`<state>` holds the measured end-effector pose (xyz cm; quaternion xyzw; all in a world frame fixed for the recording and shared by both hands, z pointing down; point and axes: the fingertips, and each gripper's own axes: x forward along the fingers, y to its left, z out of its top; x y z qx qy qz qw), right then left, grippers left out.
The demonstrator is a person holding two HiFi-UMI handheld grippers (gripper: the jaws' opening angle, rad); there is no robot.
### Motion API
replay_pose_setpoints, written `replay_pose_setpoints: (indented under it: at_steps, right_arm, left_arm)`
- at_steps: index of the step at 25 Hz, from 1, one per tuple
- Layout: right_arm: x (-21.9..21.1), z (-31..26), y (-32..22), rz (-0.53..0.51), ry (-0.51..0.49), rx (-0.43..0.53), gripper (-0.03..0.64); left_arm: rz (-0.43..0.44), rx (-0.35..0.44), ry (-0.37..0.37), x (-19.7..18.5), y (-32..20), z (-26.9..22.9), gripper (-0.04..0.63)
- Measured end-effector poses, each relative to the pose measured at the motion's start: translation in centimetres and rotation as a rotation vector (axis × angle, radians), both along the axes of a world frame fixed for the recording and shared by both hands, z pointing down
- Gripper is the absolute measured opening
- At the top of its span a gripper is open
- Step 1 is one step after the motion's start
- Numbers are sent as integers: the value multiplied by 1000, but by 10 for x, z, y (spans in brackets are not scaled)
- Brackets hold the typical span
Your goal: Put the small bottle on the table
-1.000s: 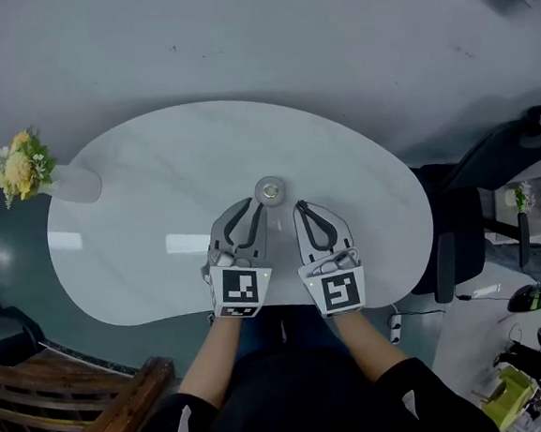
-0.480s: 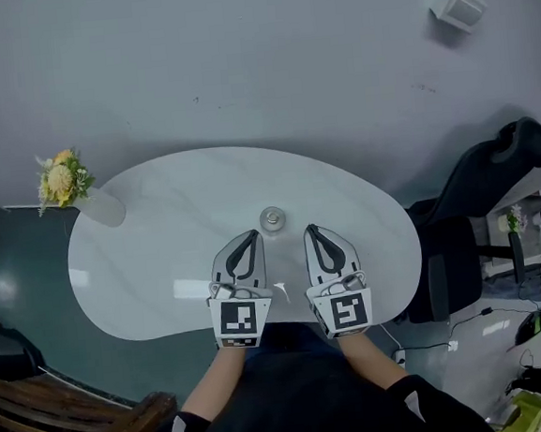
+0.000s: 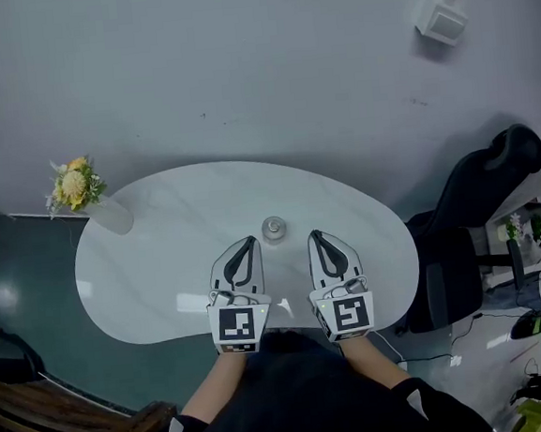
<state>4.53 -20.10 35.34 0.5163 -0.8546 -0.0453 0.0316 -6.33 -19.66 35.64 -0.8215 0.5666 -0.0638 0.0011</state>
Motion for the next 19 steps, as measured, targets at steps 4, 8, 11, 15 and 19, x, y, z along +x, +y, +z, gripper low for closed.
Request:
replay_pose_setpoints:
  at_steps: [4,8,11,15,19]
  right_arm:
    - [-1,0,0,-17,7,9,21]
    - [1,1,0,-19,6,7,21]
    - [1,2,-1,-21,7,3,21]
    - [0,3,-2,-23,11,-1,21]
    - [1,4,-3,-26,9,-3,21]
  left_arm:
    - [-2,14,-3,0,0,-2,8]
    - [-6,17,1,0,-1,-2,8]
    - [-11,17,0,-1,-1,-1,8]
    - [-13,18,1,-3,-1,-1,8]
    - [-9,22,2,-2,-3,-2,8]
